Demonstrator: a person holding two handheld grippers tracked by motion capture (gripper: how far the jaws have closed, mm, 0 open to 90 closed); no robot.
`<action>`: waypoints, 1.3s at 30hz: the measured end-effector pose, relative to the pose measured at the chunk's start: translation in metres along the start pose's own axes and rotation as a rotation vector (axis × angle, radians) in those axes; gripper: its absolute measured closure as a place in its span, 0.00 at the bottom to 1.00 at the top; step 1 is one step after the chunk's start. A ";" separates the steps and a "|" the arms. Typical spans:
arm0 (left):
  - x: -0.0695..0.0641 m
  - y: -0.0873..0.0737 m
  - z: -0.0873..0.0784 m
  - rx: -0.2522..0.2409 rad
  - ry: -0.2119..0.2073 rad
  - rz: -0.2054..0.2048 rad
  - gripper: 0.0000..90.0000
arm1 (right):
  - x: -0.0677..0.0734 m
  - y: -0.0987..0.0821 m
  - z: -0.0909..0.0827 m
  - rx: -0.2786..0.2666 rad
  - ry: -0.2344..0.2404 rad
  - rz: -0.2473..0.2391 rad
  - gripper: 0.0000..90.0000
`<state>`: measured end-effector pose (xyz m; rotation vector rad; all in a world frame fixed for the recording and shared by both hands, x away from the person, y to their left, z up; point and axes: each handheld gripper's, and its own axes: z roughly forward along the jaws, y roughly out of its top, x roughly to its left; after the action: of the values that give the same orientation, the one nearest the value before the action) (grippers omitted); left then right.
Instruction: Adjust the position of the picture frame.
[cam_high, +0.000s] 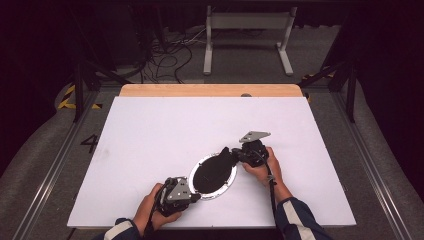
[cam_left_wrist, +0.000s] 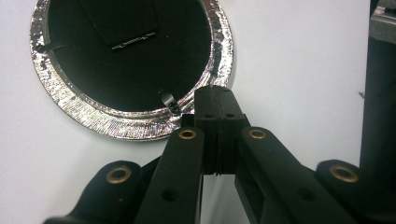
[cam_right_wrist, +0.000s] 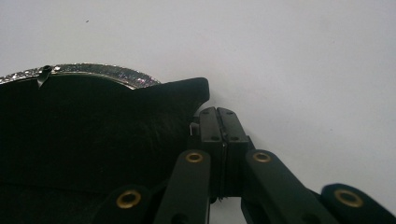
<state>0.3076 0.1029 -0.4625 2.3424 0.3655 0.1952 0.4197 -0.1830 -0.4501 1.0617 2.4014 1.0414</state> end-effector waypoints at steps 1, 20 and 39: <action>0.001 0.000 0.000 0.000 0.002 0.001 1.00 | -0.001 -0.001 -0.001 0.000 0.004 0.007 1.00; 0.012 0.000 0.000 0.002 0.053 -0.026 1.00 | -0.007 -0.007 -0.002 0.020 -0.007 0.030 1.00; 0.035 -0.009 -0.006 -0.016 0.139 -0.096 0.99 | -0.006 -0.008 -0.003 0.028 -0.009 -0.001 1.00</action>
<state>0.3373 0.1242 -0.4634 2.2957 0.5413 0.3140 0.4179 -0.1930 -0.4536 1.0717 2.4161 1.0040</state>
